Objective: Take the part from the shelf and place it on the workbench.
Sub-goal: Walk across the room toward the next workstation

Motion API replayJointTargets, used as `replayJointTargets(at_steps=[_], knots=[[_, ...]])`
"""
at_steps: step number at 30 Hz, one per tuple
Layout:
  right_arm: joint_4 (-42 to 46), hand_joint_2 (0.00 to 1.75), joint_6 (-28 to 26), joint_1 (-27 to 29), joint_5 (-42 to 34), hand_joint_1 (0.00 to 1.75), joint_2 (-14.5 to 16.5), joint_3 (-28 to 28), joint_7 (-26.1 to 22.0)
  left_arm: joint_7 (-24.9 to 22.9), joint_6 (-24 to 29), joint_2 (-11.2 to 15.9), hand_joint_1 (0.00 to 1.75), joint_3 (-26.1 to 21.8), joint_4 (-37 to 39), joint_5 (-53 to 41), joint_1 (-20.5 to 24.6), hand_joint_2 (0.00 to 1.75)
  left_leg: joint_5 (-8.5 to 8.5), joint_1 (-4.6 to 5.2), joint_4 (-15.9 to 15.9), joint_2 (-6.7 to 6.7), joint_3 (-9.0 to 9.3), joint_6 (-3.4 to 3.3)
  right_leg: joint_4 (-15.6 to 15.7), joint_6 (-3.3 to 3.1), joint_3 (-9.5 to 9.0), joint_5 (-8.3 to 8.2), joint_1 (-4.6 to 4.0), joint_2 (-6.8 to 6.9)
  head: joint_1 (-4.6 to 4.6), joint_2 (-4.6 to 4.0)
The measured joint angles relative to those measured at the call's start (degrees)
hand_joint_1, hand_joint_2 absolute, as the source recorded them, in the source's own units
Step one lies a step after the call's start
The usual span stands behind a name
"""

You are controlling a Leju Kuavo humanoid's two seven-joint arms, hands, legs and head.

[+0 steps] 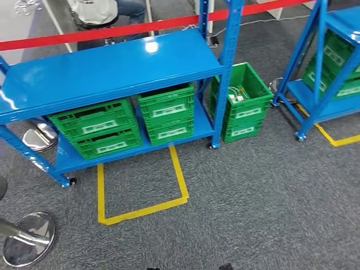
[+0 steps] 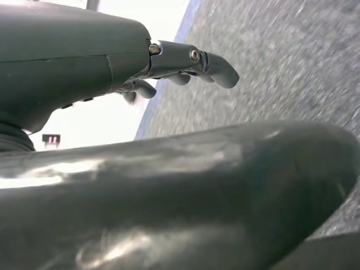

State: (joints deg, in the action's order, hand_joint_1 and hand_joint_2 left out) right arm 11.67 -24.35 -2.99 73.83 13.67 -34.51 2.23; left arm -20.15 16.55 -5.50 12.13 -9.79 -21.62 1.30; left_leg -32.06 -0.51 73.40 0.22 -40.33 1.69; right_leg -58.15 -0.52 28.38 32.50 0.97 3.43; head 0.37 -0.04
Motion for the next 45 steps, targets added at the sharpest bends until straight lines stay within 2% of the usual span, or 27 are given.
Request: replayJointTargets(at_steps=[1, 3, 5, 7, 8, 9, 11, 13, 14, 15, 17, 18, 19, 20, 22, 24, 25, 28, 29, 30, 31, 32, 33, 34, 35, 38, 45], knots=[[0.0, 1.75, 0.0, 0.0, 0.0, 0.00, 0.0, 0.0, 0.0, 0.0, 0.0, 0.0, 0.00, 0.0, 0.0, 0.0, -0.1, 0.00, 2.09, 0.12, -3.1, -0.57, 1.54, -0.38, 0.0, 0.05, -0.31, 0.23, -0.10, 0.70, 0.00, 0.00], [0.0, 1.75, 0.0, 0.1, 0.0, 0.00, 0.0, 0.0, 0.0, 0.0, 0.0, 0.1, 0.00, 0.0, 0.0, 0.0, 0.0, 0.00, 4.89, 0.81, -9.8, -3.38, 4.95, -1.50, 0.0, 0.30, -0.56, 0.75, -0.38, 1.93, 0.01, 0.00], [0.0, 1.75, 0.0, 0.1, 0.0, 0.00, 0.0, 0.0, 0.1, 0.0, 0.0, 0.1, 0.00, 0.0, 0.0, 0.0, 0.2, 0.00, 4.84, 1.47, -12.9, -5.27, 6.38, -2.28, 0.1, 0.70, -0.57, 1.18, -0.72, 3.22, -0.06, 0.00], [0.0, 1.75, 0.0, 0.0, 0.0, 0.00, -0.1, 0.0, 0.1, 0.0, 0.0, 0.1, 0.00, 0.0, 0.0, 0.0, 0.2, 0.00, 4.60, 1.39, -13.8, -4.19, 6.55, -2.58, 0.4, 1.14, -1.35, 1.49, -0.92, 4.56, -0.08, 0.00], [0.0, 1.75, 0.0, 0.0, 0.1, 0.00, -0.1, 0.0, 0.1, 0.0, 0.0, 0.1, 0.00, -0.1, 0.0, 0.0, 0.1, 0.00, 4.75, 1.18, -14.2, -3.43, 6.75, -2.74, 0.4, 1.41, -1.63, 1.85, -0.88, 4.01, -0.18, 0.00], [0.0, 1.75, 0.0, 0.0, 0.1, 0.00, -0.1, 0.0, 0.1, 0.0, 0.0, 0.1, 0.00, -0.1, 0.0, 0.0, 0.0, 0.00, 4.94, 0.96, -14.6, -2.70, 6.95, -2.96, -0.6, 1.68, -1.45, 2.60, -0.80, 2.62, -0.30, 0.00], [0.1, 0.87, 0.0, 0.0, 0.1, 0.00, -0.2, 0.0, 0.1, 0.0, 0.1, 0.0, 0.00, -0.3, 0.0, 0.0, 0.2, 0.00, 5.16, 0.67, -15.0, -1.30, 7.12, -3.29, -6.2, 2.13, 1.40, 5.33, -0.53, -1.30, -0.63, 0.00], [0.1, 0.00, 0.1, -0.2, 0.1, 0.00, -0.3, 0.0, 0.2, 0.0, 0.1, -0.2, 0.00, -0.3, 0.0, -0.1, 0.4, 0.00, 5.11, 0.63, -15.0, -0.07, 7.07, -3.49, -13.2, 2.42, 5.45, 7.44, -0.38, -2.88, -0.74, 0.00], [0.1, 0.00, 0.0, -0.2, 0.1, 0.00, -0.3, 0.0, 0.3, 0.0, 0.1, -0.2, 0.00, -0.3, 0.0, -0.1, 0.4, 0.00, 5.05, 0.60, -15.0, 0.43, 7.16, -3.51, -14.7, 2.55, 6.65, 7.11, -0.33, -3.06, -0.73, 0.00], [0.1, 0.00, 0.0, -0.2, 0.2, 0.00, -0.4, 0.0, 0.3, 0.0, 0.1, -0.3, 0.00, -0.3, 0.0, -0.2, 0.3, 0.00, 4.96, 0.55, -15.0, 0.90, 7.29, -3.45, -14.1, 2.68, 6.96, 5.69, -0.26, -3.14, -0.74, 0.00], [0.1, 0.00, -0.3, 0.0, 0.3, 0.00, -0.5, 0.0, 0.7, 0.0, 0.1, -0.4, 0.00, -0.3, 0.0, -0.2, 0.2, 0.00, 4.67, 0.39, -14.8, 1.66, 7.62, -3.02, -8.1, 2.95, 5.14, 1.07, 0.01, -3.34, -0.74, 0.00], [0.0, 0.00, -0.5, 0.1, 0.4, 0.00, -0.5, 0.0, 1.0, 0.0, 0.1, -0.4, 0.00, -0.4, 0.0, -0.3, 0.2, 0.00, 4.48, 0.42, -14.6, 1.92, 7.64, -2.68, -4.8, 3.06, 3.97, -0.53, 0.09, -3.62, -0.83, 0.00], [0.0, 0.44, -0.8, 0.2, 0.5, 0.00, -0.5, 0.0, 1.5, 0.0, 0.1, -0.3, 0.00, -0.4, 0.0, -0.4, 0.3, 0.00, 4.39, 0.49, -14.4, 2.08, 7.52, -2.33, -2.4, 2.90, 3.04, -1.35, 0.14, -3.91, -0.82, 0.00], [0.0, 0.87, -1.1, 0.3, 0.6, 0.00, -0.5, 0.0, 1.9, 0.0, 0.1, -0.3, 0.00, -0.5, 0.0, -0.5, 0.3, 0.00, 4.37, 0.58, -14.2, 2.17, 7.33, -2.03, -1.3, 2.65, 2.60, -1.38, 0.10, -4.18, -0.80, 0.00], [0.0, 1.75, -1.4, 0.3, 0.9, 0.00, -0.6, 0.0, 2.4, 0.0, 0.1, -0.3, 0.00, -0.7, 0.0, -0.5, 0.3, 0.00, 4.49, 0.59, -14.1, 2.25, 7.05, -1.63, -1.0, 1.84, 2.42, -1.25, 0.03, -4.29, -0.64, 0.00], [0.0, 1.75, -1.6, 0.3, 1.3, 0.00, -0.6, 0.0, 2.7, 0.0, 0.1, -0.3, 0.00, -0.9, 0.0, -0.5, 0.3, 0.00, 3.63, 0.51, -13.1, 1.73, 6.69, -1.16, -0.8, 1.21, 2.32, -1.37, 0.15, -4.07, -0.40, 0.00], [0.0, 1.75, -1.7, 0.3, 1.5, 0.00, -0.6, 0.0, 2.9, 0.0, 0.1, -0.3, 0.00, -1.0, 0.0, -0.5, 0.4, 0.00, 2.43, 0.48, -11.2, 1.31, 5.92, -0.87, -0.8, 0.87, 2.24, -1.40, 0.24, -3.87, -0.24, 0.00], [0.0, 1.75, -1.8, 0.0, 2.0, 0.00, -0.6, 0.0, 3.6, 0.0, 0.1, -0.4, 0.00, -1.0, 0.0, -0.7, 0.4, 0.00, -2.24, 0.31, -1.0, 0.40, 1.29, -0.26, -0.7, 0.24, 2.11, -1.22, 0.14, -3.20, 0.12, 0.00], [0.0, 1.75, -1.7, 0.0, 2.1, 0.00, -0.6, 0.0, 3.9, 0.0, 0.1, -0.4, 0.00, -1.0, 0.0, -0.8, 0.3, 0.00, -2.64, 0.28, 1.2, 0.34, 0.23, -0.25, -0.7, 0.15, 2.02, -1.13, 0.09, -3.02, 0.12, 0.00], [0.0, 1.75, -1.6, 0.1, 2.2, 0.00, -0.7, 0.0, 4.1, 0.0, 0.1, -0.4, 0.00, -1.0, 0.0, -0.9, 0.3, 0.00, -1.89, 0.27, 1.4, 0.32, 0.11, -0.34, -0.8, 0.04, 1.88, -1.04, 0.05, -2.92, 0.11, 0.00], [0.0, 1.75, -1.4, 0.1, 2.3, 0.00, -0.7, 0.1, 4.3, 0.0, 0.1, -0.4, 0.00, -1.0, 0.0, -1.0, 0.3, 0.00, -0.12, 0.21, -0.5, 0.29, 0.98, -0.32, -0.8, -0.08, 1.68, -0.94, 0.04, -2.86, 0.10, 0.00], [0.0, 1.75, -1.2, 0.1, 2.4, 0.00, -0.7, 0.1, 4.4, 0.0, 0.1, -0.4, 0.00, -1.0, 0.0, -1.1, 0.2, 0.00, 2.26, 0.07, -4.0, 0.23, 2.59, -0.11, -0.8, -0.17, 1.44, -0.78, 0.03, -2.86, 0.10, 0.00], [0.0, 1.75, -1.1, 0.1, 2.5, 0.00, -0.8, 0.1, 4.6, 0.0, 0.2, -0.4, 0.00, -1.0, 0.0, -1.1, 0.2, 0.00, 3.93, -0.02, -7.7, 0.18, 4.29, 0.42, -0.8, -0.17, 1.42, -0.58, -0.13, -2.91, 0.17, 0.00], [0.0, 1.75, -1.0, 0.1, 2.6, 0.00, -0.9, 0.1, 4.7, 0.1, 0.2, -0.5, 0.00, -1.0, 0.0, -1.1, 0.3, 0.00, 4.69, -0.15, -10.9, 0.11, 5.81, 0.82, -0.9, -0.10, 1.37, -0.36, -0.34, -2.97, 0.30, 0.00], [0.0, 1.75, -1.0, 0.1, 2.7, 0.00, -1.0, 0.2, 4.9, 0.1, 0.3, -0.6, 0.00, -1.0, 0.0, -1.1, 0.4, 0.00, 4.91, -0.18, -12.9, 0.06, 6.69, 0.68, -1.0, 0.07, 1.42, -0.22, -0.58, -3.02, 0.33, 0.00], [0.0, 1.75, -0.6, 0.2, 2.6, 0.00, -1.1, 0.2, 5.1, 0.2, 0.5, -0.6, 0.00, -1.0, 0.0, -1.2, 0.4, 0.00, 4.31, -0.07, -13.8, 0.06, 7.05, -0.26, -0.9, 0.40, 1.42, -0.18, -0.86, -3.00, 0.10, 0.00], [0.0, 1.75, 0.2, 0.2, 2.5, 0.00, -1.2, 0.2, 4.6, 0.6, 0.5, -0.4, 0.00, -1.1, 0.0, -1.2, 0.4, 0.00, 4.00, 0.14, -13.8, 0.07, 7.16, -0.61, -0.4, 0.77, 1.42, -0.30, -0.69, -3.00, 0.07, 0.00]])
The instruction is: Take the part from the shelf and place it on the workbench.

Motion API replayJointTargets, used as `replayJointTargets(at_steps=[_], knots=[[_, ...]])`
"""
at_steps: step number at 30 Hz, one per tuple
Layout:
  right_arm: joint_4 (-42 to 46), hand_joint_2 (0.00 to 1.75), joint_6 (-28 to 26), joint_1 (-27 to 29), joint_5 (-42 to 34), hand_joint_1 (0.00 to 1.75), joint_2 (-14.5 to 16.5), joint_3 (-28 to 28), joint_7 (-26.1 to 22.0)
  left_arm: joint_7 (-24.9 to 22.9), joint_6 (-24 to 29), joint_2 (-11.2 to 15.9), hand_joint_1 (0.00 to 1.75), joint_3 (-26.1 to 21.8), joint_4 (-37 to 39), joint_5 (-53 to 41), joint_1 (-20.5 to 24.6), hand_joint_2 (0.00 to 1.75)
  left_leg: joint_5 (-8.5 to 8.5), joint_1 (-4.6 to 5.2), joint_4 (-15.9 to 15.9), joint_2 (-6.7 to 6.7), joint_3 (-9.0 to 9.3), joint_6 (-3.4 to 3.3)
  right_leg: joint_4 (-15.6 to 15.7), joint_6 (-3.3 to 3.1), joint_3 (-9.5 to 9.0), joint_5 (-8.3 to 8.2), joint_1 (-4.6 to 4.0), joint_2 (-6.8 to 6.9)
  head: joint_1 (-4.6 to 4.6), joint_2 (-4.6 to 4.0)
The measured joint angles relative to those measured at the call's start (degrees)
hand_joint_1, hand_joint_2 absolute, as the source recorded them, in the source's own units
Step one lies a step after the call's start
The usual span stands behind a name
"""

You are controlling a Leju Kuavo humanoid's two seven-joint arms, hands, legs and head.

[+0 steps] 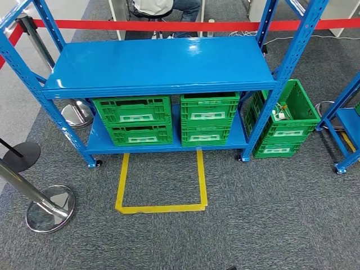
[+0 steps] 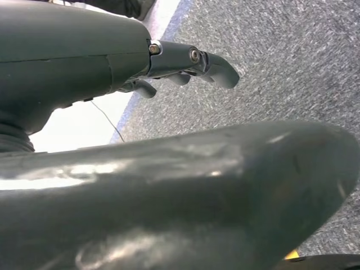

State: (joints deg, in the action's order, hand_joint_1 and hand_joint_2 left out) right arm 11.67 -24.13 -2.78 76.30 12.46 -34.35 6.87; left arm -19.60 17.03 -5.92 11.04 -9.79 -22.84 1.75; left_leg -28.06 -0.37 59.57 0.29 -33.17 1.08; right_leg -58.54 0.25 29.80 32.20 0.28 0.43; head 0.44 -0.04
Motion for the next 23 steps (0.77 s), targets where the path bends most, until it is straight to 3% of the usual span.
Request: replayJointTargets(at_steps=[23], knots=[[0.0, 1.75, 1.4, 0.0, 1.6, 0.00, 0.0, 0.6, 2.1, 0.1, 0.1, 0.1, 0.00, -0.3, 0.0, -0.2, 0.0, 0.00, -0.04, 0.09, 0.0, 0.00, 0.14, -0.16, 0.0, 0.19, -0.27, 0.05, 0.12, 0.01, 0.02, 0.00]])
